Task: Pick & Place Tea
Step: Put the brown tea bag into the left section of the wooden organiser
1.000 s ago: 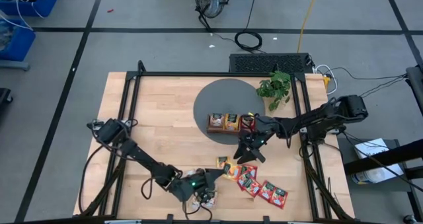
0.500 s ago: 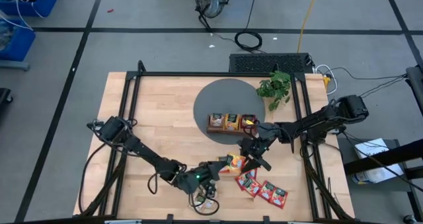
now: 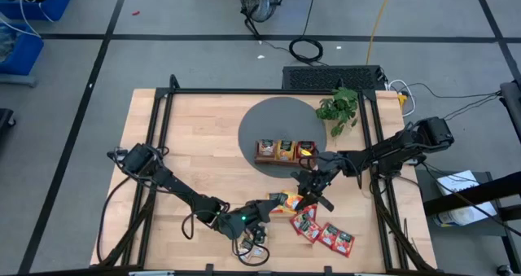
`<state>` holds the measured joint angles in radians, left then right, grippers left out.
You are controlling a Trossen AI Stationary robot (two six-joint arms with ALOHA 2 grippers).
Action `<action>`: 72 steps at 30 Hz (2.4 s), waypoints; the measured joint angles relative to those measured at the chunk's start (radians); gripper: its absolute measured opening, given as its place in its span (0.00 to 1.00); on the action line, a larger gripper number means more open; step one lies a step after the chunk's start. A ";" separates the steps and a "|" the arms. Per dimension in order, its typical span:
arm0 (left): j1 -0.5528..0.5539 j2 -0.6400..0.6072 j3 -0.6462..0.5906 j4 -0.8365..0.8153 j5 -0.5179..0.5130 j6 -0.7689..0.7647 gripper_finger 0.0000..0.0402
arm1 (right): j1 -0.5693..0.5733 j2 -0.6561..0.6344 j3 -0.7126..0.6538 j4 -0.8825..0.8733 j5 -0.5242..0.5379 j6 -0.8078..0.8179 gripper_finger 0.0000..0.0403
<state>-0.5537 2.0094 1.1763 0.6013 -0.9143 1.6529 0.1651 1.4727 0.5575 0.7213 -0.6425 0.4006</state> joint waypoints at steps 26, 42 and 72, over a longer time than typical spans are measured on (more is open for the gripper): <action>-0.068 -0.163 -0.013 -0.037 -0.307 -0.561 0.17 | 0.057 -0.004 -0.003 -0.118 0.351 -0.428 0.02; 0.405 -0.427 -0.203 -0.344 1.106 -1.567 0.05 | 0.096 -0.105 -0.357 0.428 0.796 -0.676 0.02; 0.396 -0.301 -0.295 -0.012 0.902 -1.809 0.66 | 0.207 -0.104 -0.371 0.315 0.825 -0.659 0.02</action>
<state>-0.1574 1.7081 0.8810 0.5895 -0.0124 -0.1563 0.3725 1.3689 0.1864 1.0364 0.1823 -0.2588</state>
